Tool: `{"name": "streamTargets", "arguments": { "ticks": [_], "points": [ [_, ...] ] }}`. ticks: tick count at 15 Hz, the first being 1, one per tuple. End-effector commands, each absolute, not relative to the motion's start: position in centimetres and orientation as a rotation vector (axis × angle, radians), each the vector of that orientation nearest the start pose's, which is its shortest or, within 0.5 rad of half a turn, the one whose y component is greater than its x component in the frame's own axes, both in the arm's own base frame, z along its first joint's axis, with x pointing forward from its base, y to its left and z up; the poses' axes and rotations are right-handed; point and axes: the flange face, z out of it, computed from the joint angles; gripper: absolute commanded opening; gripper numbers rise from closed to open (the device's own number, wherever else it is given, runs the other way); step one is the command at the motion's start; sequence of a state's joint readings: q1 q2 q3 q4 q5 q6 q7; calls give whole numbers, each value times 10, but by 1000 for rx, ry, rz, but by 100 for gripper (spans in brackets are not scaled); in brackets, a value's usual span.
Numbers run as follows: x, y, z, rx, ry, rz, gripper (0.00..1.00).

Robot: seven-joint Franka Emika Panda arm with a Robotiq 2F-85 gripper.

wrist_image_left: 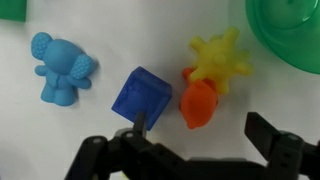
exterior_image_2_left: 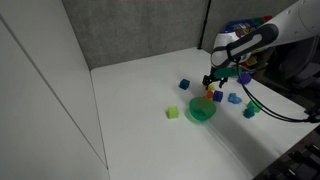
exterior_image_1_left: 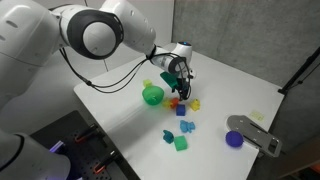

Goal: Put the orange toy in the green bowl

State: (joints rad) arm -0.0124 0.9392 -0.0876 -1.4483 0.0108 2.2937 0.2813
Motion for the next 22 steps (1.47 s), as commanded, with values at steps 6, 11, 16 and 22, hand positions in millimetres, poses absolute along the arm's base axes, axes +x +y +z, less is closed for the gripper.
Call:
{"name": "streamTargets", "arguments": {
  "ticks": [6, 11, 16, 22],
  "points": [
    [719, -49, 94, -3113, 879, 127, 100],
    [724, -50, 80, -3118, 976, 112, 100],
    [725, -53, 78, -3136, 997, 151, 56],
    [733, -47, 112, -3137, 960, 128, 11]
  ]
}}
